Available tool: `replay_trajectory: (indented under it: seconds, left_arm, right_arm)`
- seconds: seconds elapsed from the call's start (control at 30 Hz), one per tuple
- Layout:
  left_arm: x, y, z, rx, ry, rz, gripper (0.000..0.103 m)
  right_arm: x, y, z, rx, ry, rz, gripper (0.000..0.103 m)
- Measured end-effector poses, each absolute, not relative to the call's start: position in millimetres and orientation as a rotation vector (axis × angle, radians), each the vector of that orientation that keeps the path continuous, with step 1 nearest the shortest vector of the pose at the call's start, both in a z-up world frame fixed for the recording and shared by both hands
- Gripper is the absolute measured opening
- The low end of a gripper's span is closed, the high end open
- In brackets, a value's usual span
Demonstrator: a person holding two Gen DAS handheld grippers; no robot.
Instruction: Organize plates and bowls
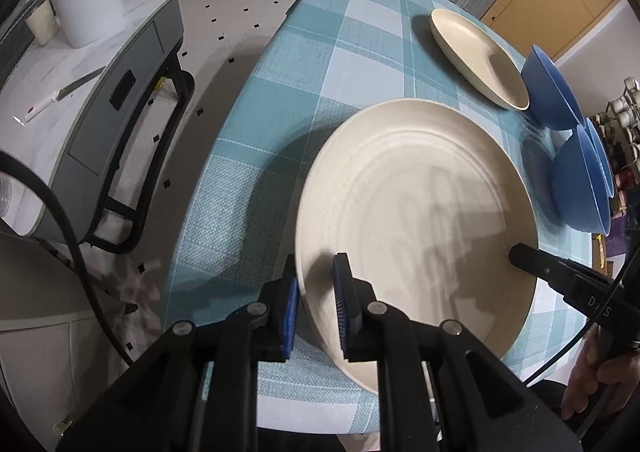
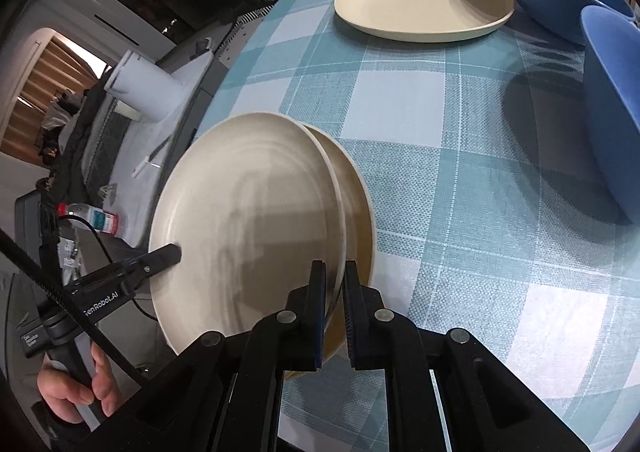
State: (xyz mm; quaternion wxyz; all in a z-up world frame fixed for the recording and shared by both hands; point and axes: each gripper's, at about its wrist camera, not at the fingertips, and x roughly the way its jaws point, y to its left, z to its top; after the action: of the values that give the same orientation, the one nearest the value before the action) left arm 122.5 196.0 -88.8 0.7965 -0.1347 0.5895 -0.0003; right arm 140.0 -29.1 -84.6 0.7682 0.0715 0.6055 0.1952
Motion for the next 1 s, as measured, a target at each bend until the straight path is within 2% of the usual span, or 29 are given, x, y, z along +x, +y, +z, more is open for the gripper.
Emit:
replay_trajectory:
  seconds: [1.0]
  left_arm:
    - [122,174,-90,-0.133,1.289,0.046,0.018]
  right_arm:
    - [125,-8,-74,-0.081,1.219,0.333,0.011]
